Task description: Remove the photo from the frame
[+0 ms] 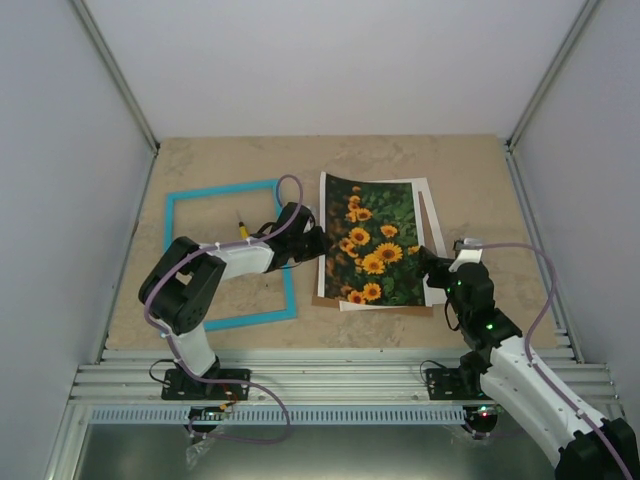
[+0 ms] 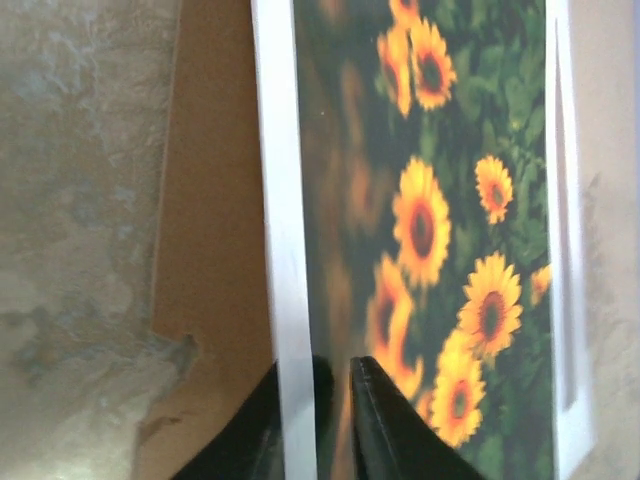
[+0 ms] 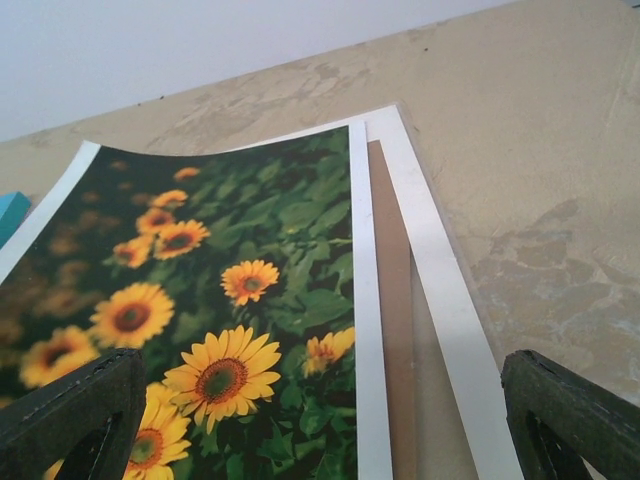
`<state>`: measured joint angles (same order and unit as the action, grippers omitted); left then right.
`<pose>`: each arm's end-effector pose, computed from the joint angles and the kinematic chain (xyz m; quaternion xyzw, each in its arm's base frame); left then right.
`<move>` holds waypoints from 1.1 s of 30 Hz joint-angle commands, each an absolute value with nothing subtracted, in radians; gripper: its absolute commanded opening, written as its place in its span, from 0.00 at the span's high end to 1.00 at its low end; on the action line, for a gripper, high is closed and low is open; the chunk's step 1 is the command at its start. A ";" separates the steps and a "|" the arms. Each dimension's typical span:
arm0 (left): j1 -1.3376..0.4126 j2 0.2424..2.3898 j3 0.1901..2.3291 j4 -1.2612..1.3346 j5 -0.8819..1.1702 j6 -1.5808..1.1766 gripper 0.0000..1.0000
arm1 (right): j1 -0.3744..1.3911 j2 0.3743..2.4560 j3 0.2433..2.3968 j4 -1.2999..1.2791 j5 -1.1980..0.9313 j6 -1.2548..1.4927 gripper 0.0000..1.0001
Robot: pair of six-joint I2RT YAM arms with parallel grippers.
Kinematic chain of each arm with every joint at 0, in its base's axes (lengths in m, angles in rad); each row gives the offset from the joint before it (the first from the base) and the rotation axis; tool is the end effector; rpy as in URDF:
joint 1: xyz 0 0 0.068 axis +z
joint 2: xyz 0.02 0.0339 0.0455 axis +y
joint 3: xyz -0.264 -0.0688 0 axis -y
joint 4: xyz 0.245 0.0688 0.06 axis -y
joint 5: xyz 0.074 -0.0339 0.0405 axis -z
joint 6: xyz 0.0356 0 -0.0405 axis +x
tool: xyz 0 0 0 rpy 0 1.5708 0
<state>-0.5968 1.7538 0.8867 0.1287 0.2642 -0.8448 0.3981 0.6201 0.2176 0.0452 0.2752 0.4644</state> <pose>0.2863 -0.2058 0.1522 -0.0593 0.9063 -0.3550 0.2216 0.1471 0.0514 0.1883 0.1051 0.8107 0.1337 0.5602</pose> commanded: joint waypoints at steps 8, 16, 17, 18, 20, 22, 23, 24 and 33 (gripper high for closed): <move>-0.574 1.583 0.860 0.033 0.111 -0.800 0.49 | 0.404 0.570 0.269 0.010 0.193 0.463 0.02; -0.491 1.151 0.690 -0.109 -0.033 -0.753 0.18 | 0.404 0.525 0.416 -0.192 0.170 0.462 0.02; -0.489 1.079 0.681 -0.159 -0.065 -0.745 0.14 | 0.404 0.521 0.441 -0.216 0.170 0.455 0.02; -0.488 1.007 0.675 -0.196 -0.102 -0.740 0.10 | 0.403 0.517 0.461 -0.240 0.170 0.448 0.02; -0.488 0.863 0.671 -0.273 -0.178 -0.727 0.04 | 0.403 0.502 0.496 -0.275 0.182 0.433 0.02; -0.489 0.723 0.673 -0.334 -0.256 -0.727 0.01 | 0.404 0.479 0.506 -0.293 0.202 0.428 0.02; -0.488 0.655 0.672 -0.352 -0.281 -0.727 0.01 | 0.404 0.464 0.504 -0.297 0.211 0.424 0.02; -0.489 0.595 0.667 -0.360 -0.301 -0.725 0.01 | 0.404 0.450 0.500 -0.298 0.220 0.420 0.02; -0.488 0.318 0.521 -0.333 -0.397 -0.789 0.01 | 0.403 0.355 0.452 -0.276 0.263 0.434 0.02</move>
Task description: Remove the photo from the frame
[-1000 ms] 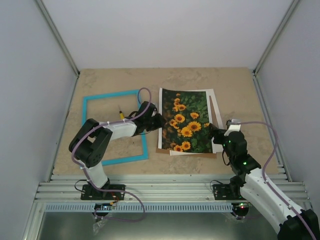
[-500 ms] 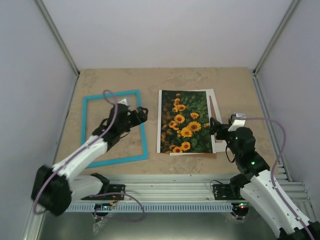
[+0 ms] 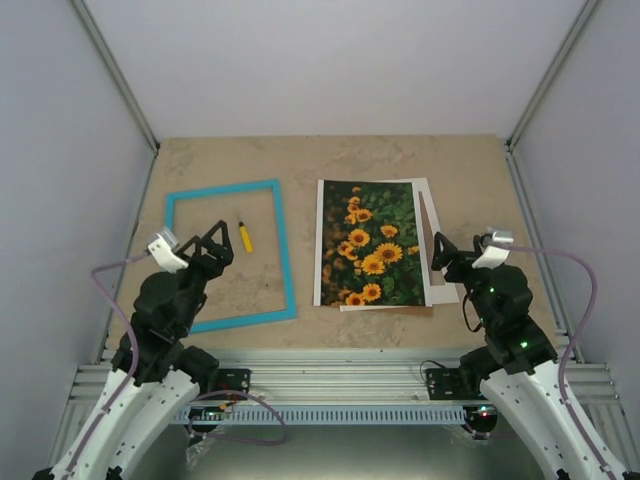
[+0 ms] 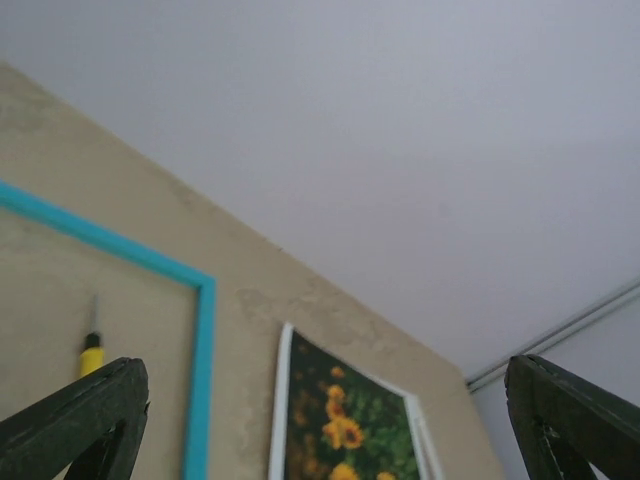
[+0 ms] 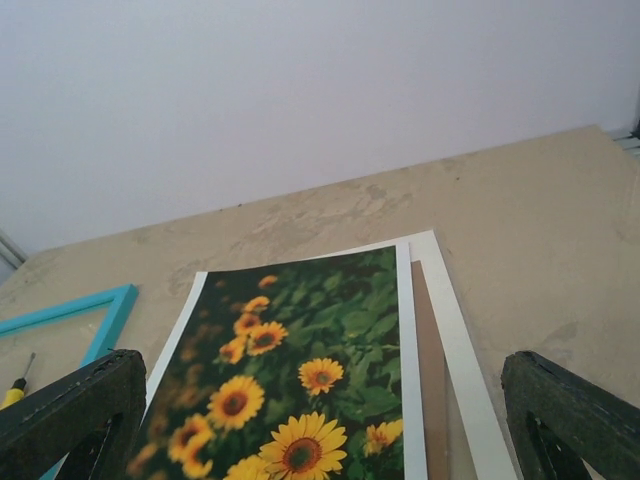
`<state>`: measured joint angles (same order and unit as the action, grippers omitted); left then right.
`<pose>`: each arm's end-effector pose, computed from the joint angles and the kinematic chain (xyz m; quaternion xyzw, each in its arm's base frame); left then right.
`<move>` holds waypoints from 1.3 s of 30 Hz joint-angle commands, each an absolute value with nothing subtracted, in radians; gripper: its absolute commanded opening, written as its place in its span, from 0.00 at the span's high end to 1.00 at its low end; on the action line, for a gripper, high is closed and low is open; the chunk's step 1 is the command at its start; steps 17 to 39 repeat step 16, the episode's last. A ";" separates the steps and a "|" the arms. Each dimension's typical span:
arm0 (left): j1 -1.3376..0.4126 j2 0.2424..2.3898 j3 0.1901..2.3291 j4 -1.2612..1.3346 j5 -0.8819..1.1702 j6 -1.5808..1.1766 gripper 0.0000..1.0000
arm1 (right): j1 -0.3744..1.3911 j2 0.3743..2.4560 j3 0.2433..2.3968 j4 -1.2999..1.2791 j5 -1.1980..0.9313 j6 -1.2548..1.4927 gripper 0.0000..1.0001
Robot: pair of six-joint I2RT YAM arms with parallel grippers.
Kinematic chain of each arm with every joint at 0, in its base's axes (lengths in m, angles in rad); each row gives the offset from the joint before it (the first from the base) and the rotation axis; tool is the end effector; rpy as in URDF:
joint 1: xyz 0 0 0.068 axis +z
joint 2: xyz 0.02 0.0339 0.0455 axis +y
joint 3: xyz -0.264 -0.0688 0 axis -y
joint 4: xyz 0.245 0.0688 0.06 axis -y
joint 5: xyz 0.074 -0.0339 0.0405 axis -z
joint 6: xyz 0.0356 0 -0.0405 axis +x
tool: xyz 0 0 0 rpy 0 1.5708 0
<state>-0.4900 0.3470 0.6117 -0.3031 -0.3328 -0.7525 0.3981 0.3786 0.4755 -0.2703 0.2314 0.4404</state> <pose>0.0938 -0.0368 0.3212 -0.2069 0.6895 -0.3010 0.6255 0.1136 0.0389 0.2758 0.0903 0.7588 0.1794 0.6196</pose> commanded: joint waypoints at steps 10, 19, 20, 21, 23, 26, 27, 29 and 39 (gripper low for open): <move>-0.489 0.427 0.469 -0.263 -0.366 -0.806 0.01 | 0.405 0.365 0.419 -0.247 0.258 0.437 0.02; -0.488 0.450 0.461 -0.249 -0.364 -0.807 0.01 | 0.403 0.352 0.416 -0.235 0.255 0.421 0.02; -0.488 0.450 0.461 -0.249 -0.364 -0.807 0.01 | 0.403 0.352 0.416 -0.235 0.255 0.421 0.02; -0.488 0.450 0.461 -0.249 -0.364 -0.807 0.01 | 0.403 0.352 0.416 -0.235 0.255 0.421 0.02; -0.488 0.450 0.461 -0.249 -0.364 -0.807 0.01 | 0.403 0.352 0.416 -0.235 0.255 0.421 0.02; -0.488 0.450 0.461 -0.249 -0.364 -0.807 0.01 | 0.403 0.352 0.416 -0.235 0.255 0.421 0.02; -0.488 0.450 0.461 -0.249 -0.364 -0.807 0.01 | 0.403 0.352 0.416 -0.235 0.255 0.421 0.02; -0.488 0.450 0.461 -0.249 -0.364 -0.807 0.01 | 0.403 0.352 0.416 -0.235 0.255 0.421 0.02; -0.488 0.450 0.461 -0.249 -0.364 -0.807 0.01 | 0.403 0.352 0.416 -0.235 0.255 0.421 0.02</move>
